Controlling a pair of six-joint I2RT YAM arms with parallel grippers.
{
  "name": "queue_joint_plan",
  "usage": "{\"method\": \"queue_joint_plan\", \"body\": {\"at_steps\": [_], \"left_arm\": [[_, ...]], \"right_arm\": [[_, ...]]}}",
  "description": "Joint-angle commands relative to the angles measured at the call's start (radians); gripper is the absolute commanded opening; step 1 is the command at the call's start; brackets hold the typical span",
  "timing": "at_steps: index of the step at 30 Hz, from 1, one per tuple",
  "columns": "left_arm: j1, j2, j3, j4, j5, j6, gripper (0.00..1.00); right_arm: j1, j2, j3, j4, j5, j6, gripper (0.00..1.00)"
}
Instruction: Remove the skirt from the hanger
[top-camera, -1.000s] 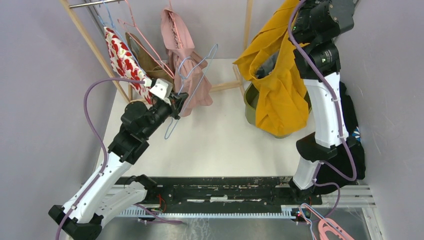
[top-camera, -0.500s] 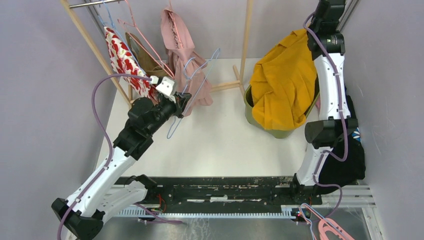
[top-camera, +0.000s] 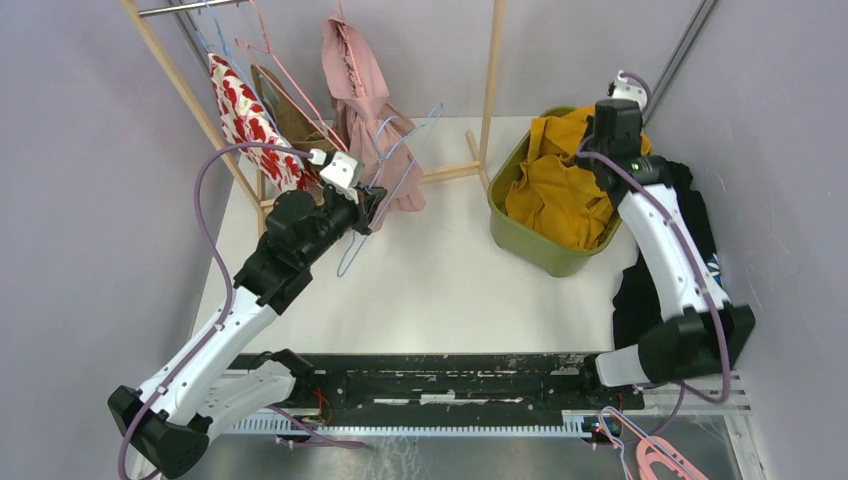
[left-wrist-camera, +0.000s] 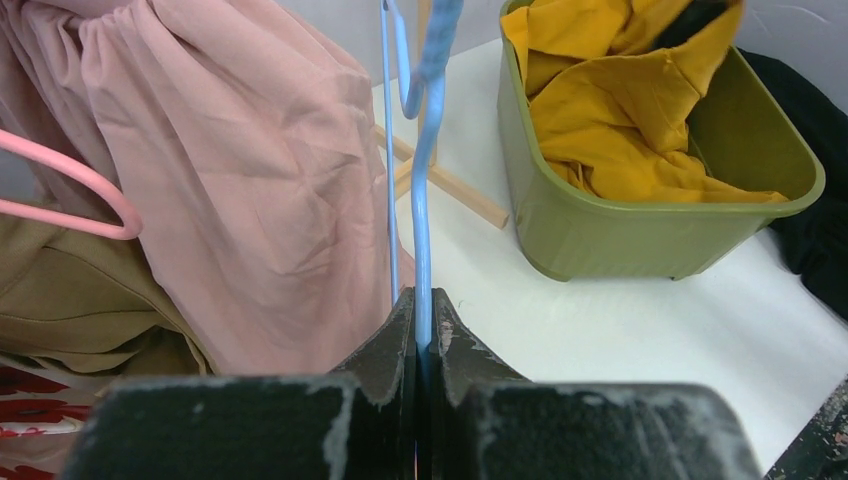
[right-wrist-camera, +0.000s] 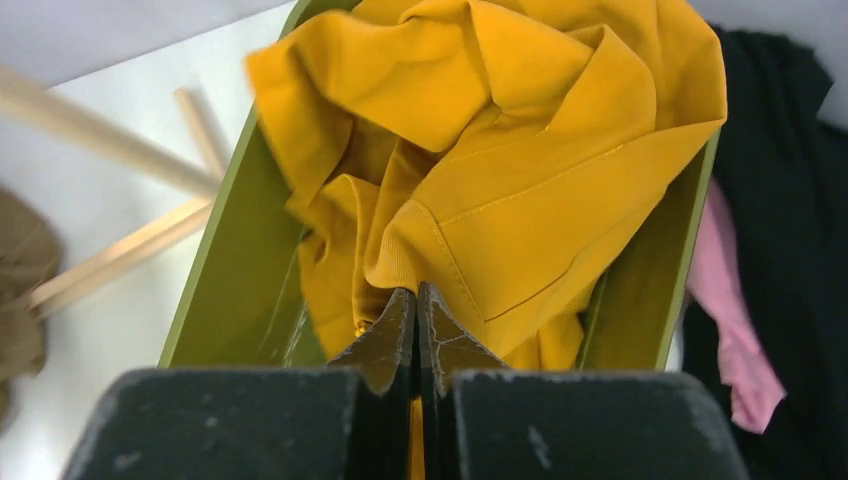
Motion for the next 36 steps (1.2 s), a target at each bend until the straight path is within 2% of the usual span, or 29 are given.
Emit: {"method": "queue_joint_plan", "body": {"at_steps": [1,7,12,13,15,18,22,28,30,34,36], "left_arm": [[-0.002,0.018,0.049,0.056,-0.003,-0.012,0.03],[-0.002,0.079,0.132,0.064,-0.015,-0.004,0.03],[-0.002,0.151,0.247,0.074,-0.073,0.025,0.03],[-0.002,0.169,0.273,0.076,-0.090,0.024,0.03],[-0.002,0.208,0.341,0.078,-0.123,0.013,0.03],[-0.002,0.264,0.407,0.091,-0.141,0.005,0.03],[-0.004,0.336,0.498,0.099,-0.158,-0.001,0.03],[-0.013,0.495,0.653,0.114,-0.177,-0.021,0.03],[-0.018,0.551,0.713,0.120,-0.186,-0.025,0.03],[-0.022,0.657,0.845,0.127,-0.199,-0.024,0.03],[-0.022,0.700,0.893,0.140,-0.219,-0.019,0.03]], "right_arm": [[0.018,-0.206,-0.167,0.000,-0.058,0.147,0.01],[0.024,-0.165,-0.330,0.038,-0.200,0.284,0.01],[0.033,-0.043,-0.267,0.083,-0.227,0.283,0.02],[0.033,-0.011,-0.223,0.059,-0.216,0.269,0.11],[0.033,0.052,-0.110,-0.018,-0.193,0.233,0.39],[0.035,0.120,0.063,-0.127,-0.131,0.205,0.53],[0.038,0.121,0.156,-0.149,-0.094,0.188,0.63],[0.043,0.133,0.265,-0.120,-0.069,0.171,0.65],[0.047,0.143,0.299,-0.118,-0.065,0.170,0.70],[0.053,0.146,0.344,-0.110,-0.059,0.158,0.72],[0.057,0.144,0.359,-0.111,-0.064,0.157,0.86]]}}
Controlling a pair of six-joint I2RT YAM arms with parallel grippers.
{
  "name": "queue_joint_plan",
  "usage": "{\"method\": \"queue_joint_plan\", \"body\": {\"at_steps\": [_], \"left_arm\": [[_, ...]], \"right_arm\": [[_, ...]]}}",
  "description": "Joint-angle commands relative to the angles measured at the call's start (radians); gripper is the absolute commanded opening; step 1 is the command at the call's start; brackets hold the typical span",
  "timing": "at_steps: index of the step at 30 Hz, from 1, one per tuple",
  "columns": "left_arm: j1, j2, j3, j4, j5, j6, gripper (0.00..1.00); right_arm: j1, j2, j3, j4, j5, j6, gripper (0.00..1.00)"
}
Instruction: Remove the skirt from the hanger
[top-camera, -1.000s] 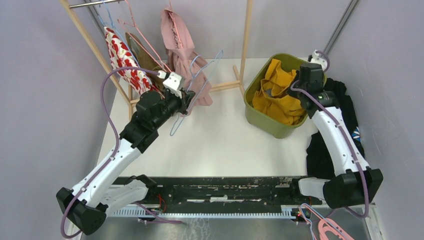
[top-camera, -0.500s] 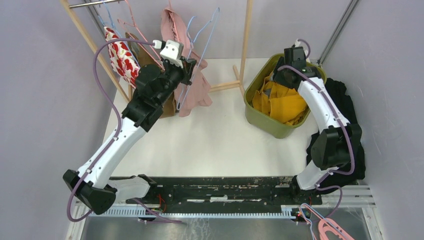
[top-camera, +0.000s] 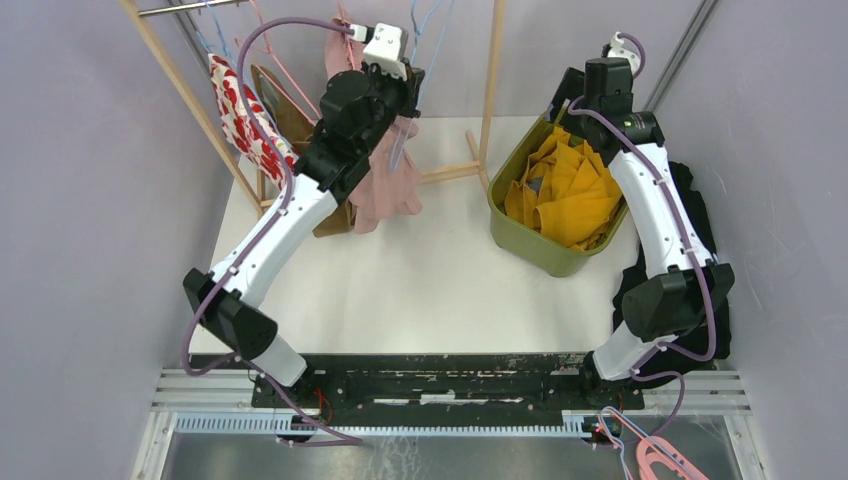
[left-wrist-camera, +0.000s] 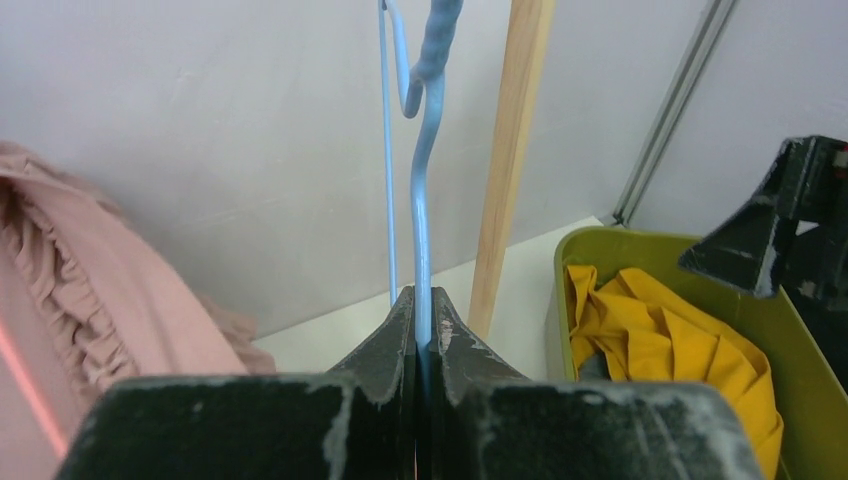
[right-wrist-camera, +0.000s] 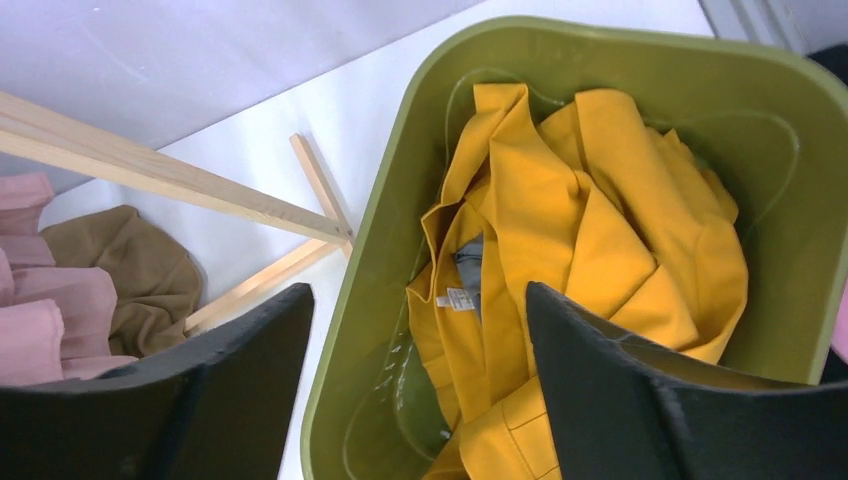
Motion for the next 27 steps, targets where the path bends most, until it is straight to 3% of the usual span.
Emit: {"method": "queue_joint_plan", "body": {"at_steps": [1,11,12,13,20,27], "left_arm": [[-0.006,0.074,0.152,0.086,-0.057,-0.017,0.03],[0.009,0.288,0.390,0.019,-0.134,-0.129,0.03],[0.011,0.295,0.393,0.018,-0.132,-0.137,0.03],[0.012,0.297,0.389,0.020,-0.132,-0.142,0.03],[0.021,0.269,0.273,0.055,-0.143,-0.169,0.03],[0.039,0.316,0.336,0.062,-0.153,-0.184,0.03]], "right_arm": [[0.011,-0.002,0.073,0.028,0.014,-0.020,0.87],[0.024,-0.032,0.065,0.032,-0.013,-0.017,0.88],[0.028,-0.039,0.061,0.031,-0.007,-0.020,0.98],[0.034,-0.048,0.052,0.033,0.002,-0.026,1.00],[0.055,-0.094,-0.027,0.055,0.012,-0.044,1.00],[0.076,-0.105,-0.045,0.053,0.026,-0.054,1.00]]}}
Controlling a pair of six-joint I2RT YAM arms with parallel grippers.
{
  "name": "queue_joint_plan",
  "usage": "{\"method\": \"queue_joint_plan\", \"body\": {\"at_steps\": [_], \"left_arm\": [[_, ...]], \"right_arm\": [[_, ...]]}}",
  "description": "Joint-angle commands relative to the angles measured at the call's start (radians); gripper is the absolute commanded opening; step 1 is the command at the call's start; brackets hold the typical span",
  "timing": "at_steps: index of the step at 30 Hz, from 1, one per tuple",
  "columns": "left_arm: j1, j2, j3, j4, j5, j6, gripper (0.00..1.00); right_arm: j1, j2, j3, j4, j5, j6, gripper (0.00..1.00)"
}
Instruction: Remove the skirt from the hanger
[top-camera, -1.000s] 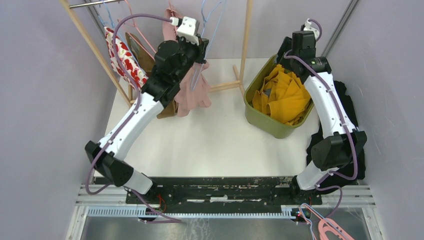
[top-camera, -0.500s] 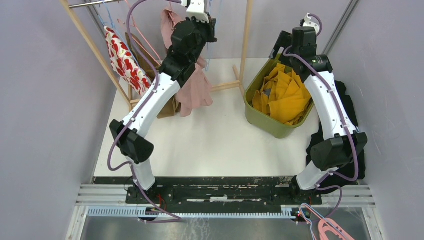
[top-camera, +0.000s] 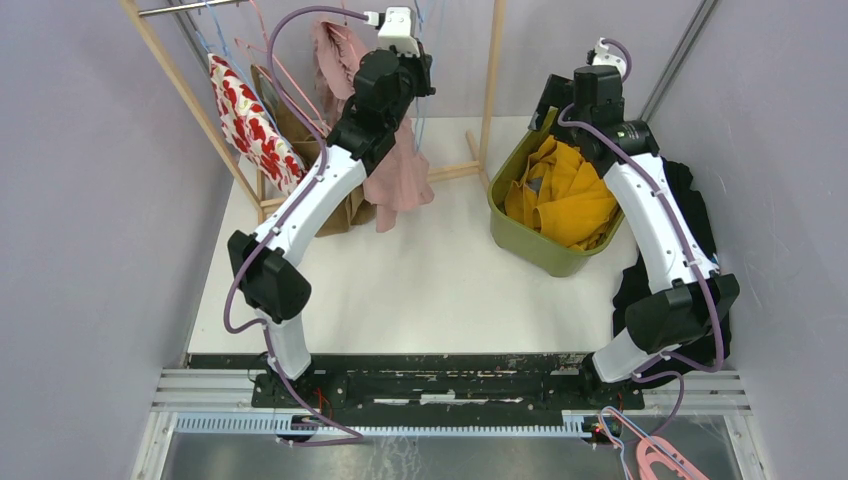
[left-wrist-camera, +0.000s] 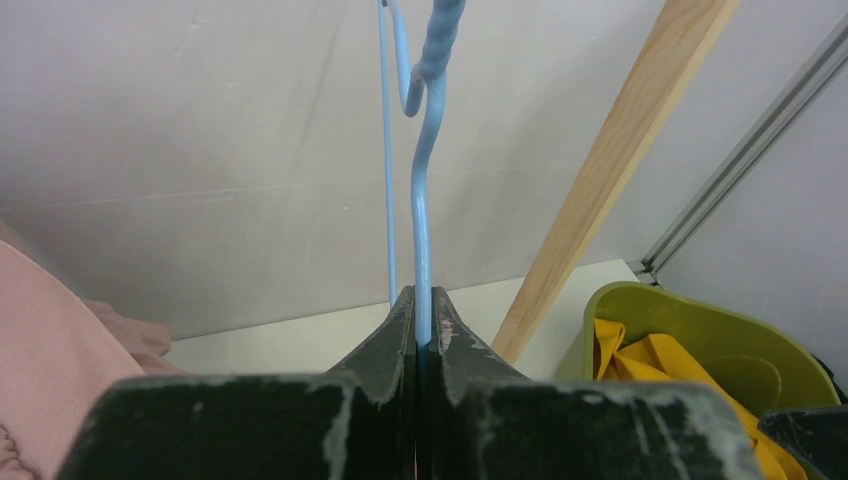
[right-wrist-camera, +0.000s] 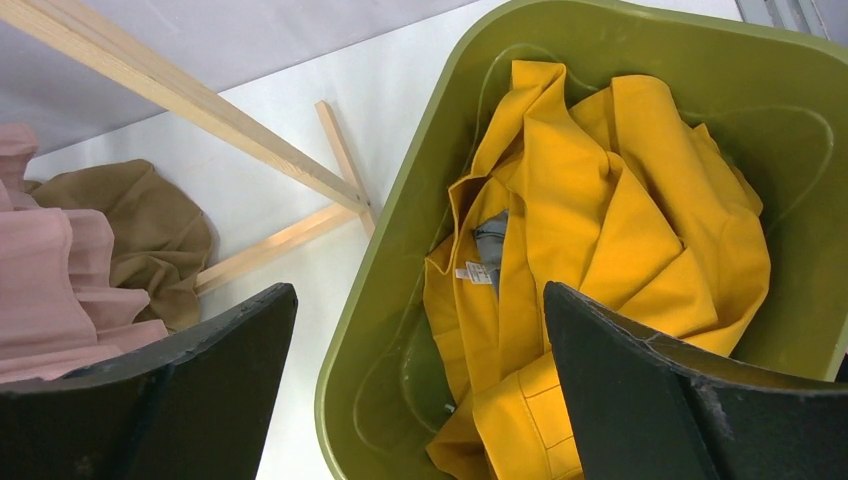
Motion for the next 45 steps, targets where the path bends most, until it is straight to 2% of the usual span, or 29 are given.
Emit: {"method": "queue_joint_plan", "body": {"at_steps": [1,13,20,27,32,36,41,43,45], "left_arm": [[0.015,0.015,0.070,0.072,-0.027,-0.053,0.03],[0.035,0.075,0.113,0.076,0.000,-0.095,0.03],[0.055,0.142,0.236,0.021,0.051,-0.145,0.03],[0.056,0.160,0.229,-0.025,0.094,-0.142,0.03],[0.056,0.170,0.244,-0.115,0.208,-0.123,0.03],[0.056,0.161,0.186,-0.160,0.270,-0.130,0.03],[0.057,0.162,0.184,-0.174,0.280,-0.115,0.03],[0.055,0.168,0.203,-0.175,0.290,-0.110,0.06],[0.056,0.181,0.231,-0.184,0.310,-0.102,0.20]], "right_arm": [[0.012,-0.044,-0.001,0.046,0.022,-0.021,1.00],[0.014,-0.067,-0.023,0.048,0.019,-0.019,1.00],[0.014,-0.099,-0.049,0.046,0.021,-0.021,1.00],[0.014,-0.107,-0.057,0.042,0.022,-0.029,1.00],[0.013,-0.108,-0.056,0.039,0.031,-0.031,1.00],[0.013,-0.109,-0.058,0.036,0.030,-0.026,1.00],[0.014,-0.111,-0.065,0.036,0.024,-0.021,1.00],[0.014,-0.114,-0.069,0.036,0.025,-0.021,1.00],[0.014,-0.117,-0.070,0.036,0.027,-0.022,1.00]]}}
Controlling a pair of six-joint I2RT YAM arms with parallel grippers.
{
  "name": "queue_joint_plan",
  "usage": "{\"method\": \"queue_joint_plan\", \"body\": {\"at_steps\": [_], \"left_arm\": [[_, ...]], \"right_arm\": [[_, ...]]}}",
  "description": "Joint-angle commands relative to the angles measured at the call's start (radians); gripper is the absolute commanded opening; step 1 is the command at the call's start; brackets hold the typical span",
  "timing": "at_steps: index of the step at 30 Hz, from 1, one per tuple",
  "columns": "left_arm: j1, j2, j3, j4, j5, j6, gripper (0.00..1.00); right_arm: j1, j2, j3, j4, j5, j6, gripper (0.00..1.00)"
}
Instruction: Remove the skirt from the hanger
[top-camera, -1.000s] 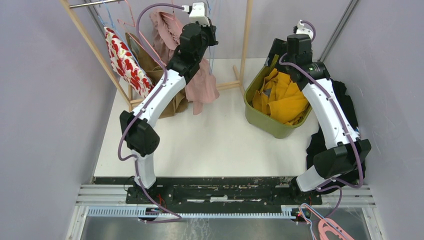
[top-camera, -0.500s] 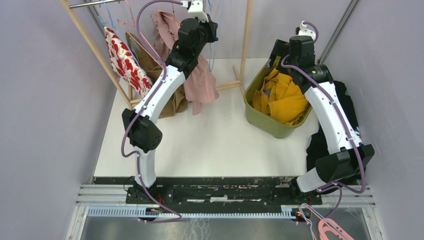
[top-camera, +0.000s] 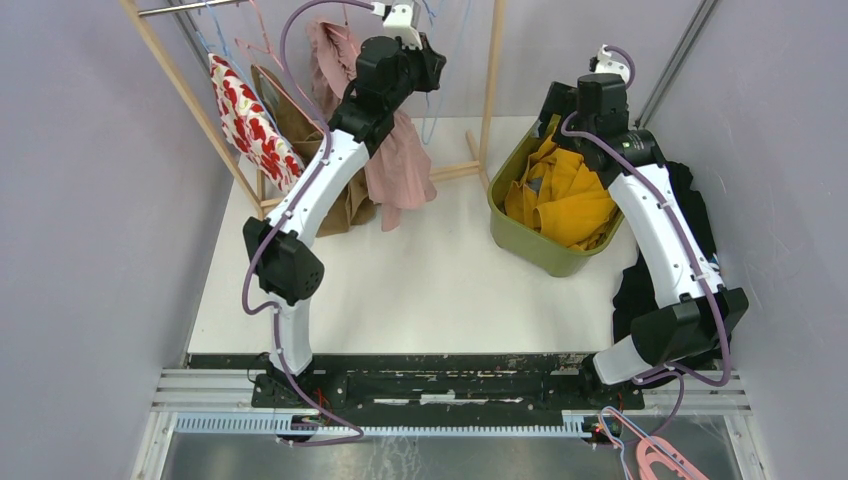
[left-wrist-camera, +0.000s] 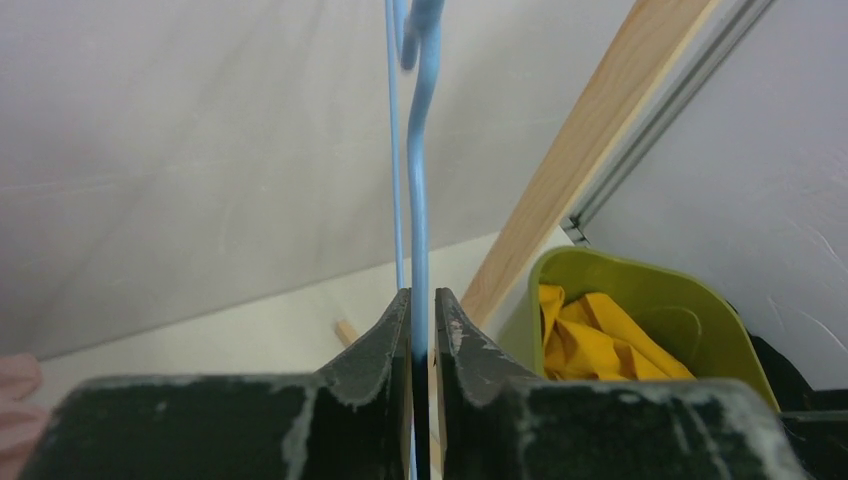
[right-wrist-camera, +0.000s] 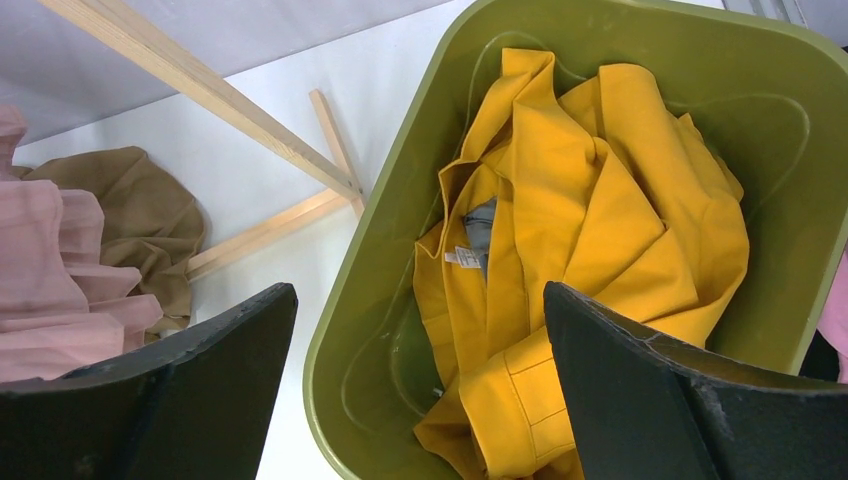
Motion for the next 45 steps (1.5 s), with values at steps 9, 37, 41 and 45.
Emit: {"method": "queue_joint_plan", "body": {"at_steps": [9,37,41,45], "left_arm": [[-0.004,0.028,0.055,-0.093,0.111,0.054,0.50],[-0.028,-0.446,-0.268,-0.134,0.141,0.261,0.99],[-0.029,-0.528,-0.326,-0.117,0.050,0.265,1.00],[-0.027,-0.591,-0.383,-0.106,-0.131,0.283,1.00]], "right_arm": [[0.006,-0.046,-0.001,0.028,0.017,-0.010,1.00],[0.023,-0.092,-0.071,0.031,0.030,-0.065,1.00],[0.036,-0.097,-0.074,0.018,0.045,-0.093,0.99],[0.052,-0.107,-0.083,-0.010,0.063,-0.113,1.00]]}}
